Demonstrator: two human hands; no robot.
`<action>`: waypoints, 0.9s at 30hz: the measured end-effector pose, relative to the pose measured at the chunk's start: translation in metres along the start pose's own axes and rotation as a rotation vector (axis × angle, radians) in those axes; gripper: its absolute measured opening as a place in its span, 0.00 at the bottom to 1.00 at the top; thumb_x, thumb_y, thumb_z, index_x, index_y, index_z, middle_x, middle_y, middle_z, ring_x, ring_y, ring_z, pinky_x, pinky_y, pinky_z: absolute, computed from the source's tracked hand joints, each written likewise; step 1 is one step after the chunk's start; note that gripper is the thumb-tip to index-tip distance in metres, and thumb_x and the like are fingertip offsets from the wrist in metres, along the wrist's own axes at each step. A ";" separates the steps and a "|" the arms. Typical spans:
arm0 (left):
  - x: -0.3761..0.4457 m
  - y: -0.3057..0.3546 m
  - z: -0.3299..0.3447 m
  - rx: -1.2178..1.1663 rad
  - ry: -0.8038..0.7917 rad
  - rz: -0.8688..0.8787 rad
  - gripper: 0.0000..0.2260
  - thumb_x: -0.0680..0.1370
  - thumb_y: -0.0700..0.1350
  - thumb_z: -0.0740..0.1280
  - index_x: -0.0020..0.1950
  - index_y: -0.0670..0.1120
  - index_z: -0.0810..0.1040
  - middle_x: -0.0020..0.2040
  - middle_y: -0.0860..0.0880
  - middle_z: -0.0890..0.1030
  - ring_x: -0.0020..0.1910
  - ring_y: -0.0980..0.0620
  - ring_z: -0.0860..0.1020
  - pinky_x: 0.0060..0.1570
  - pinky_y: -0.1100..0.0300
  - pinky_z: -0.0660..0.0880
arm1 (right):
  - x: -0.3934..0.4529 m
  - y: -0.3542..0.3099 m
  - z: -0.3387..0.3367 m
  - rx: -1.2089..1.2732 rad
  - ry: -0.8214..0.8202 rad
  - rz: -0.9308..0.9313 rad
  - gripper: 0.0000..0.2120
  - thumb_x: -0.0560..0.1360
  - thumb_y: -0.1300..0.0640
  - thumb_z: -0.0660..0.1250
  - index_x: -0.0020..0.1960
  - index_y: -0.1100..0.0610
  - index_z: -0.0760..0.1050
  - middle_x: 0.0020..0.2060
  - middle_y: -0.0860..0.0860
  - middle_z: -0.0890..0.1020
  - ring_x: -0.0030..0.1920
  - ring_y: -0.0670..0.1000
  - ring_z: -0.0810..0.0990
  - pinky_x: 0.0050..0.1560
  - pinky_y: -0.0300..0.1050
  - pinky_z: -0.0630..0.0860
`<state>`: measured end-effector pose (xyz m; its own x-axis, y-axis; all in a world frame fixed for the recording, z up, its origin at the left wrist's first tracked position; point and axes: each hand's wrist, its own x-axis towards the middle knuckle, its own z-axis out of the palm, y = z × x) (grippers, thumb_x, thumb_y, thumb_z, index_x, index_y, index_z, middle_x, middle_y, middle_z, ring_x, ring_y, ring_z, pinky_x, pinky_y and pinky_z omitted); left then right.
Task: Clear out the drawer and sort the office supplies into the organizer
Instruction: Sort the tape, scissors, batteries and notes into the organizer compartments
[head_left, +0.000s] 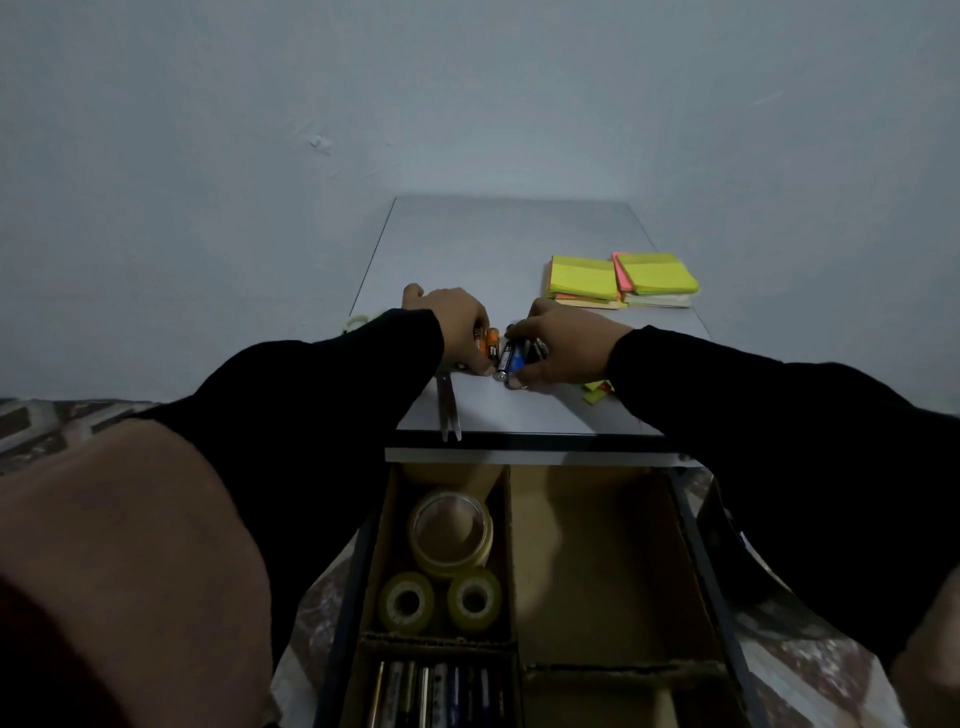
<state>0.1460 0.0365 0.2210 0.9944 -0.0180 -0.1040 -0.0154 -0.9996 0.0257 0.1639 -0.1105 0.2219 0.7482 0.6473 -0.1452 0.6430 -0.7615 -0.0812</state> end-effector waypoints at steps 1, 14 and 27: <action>0.000 -0.001 0.000 -0.014 -0.003 -0.002 0.23 0.71 0.56 0.71 0.63 0.51 0.75 0.56 0.50 0.76 0.58 0.49 0.73 0.64 0.50 0.57 | 0.000 -0.001 0.000 -0.003 0.000 0.003 0.30 0.72 0.43 0.68 0.70 0.55 0.67 0.59 0.55 0.69 0.58 0.54 0.72 0.57 0.45 0.69; 0.001 -0.003 0.003 -0.063 0.021 0.007 0.22 0.70 0.55 0.72 0.62 0.53 0.75 0.54 0.51 0.77 0.56 0.50 0.74 0.65 0.49 0.56 | 0.004 -0.007 0.004 0.035 0.034 0.061 0.25 0.68 0.44 0.72 0.59 0.58 0.76 0.55 0.57 0.71 0.53 0.54 0.72 0.54 0.46 0.70; -0.022 -0.010 -0.017 -0.074 0.123 0.005 0.24 0.70 0.57 0.71 0.63 0.53 0.74 0.58 0.49 0.74 0.59 0.49 0.72 0.68 0.47 0.53 | -0.011 -0.017 -0.011 0.054 0.135 0.054 0.25 0.72 0.54 0.70 0.67 0.58 0.71 0.60 0.58 0.70 0.58 0.57 0.73 0.55 0.44 0.69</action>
<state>0.1264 0.0477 0.2394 0.9997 -0.0150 0.0184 -0.0168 -0.9948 0.1001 0.1465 -0.1044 0.2358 0.7991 0.6009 -0.0172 0.5941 -0.7938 -0.1300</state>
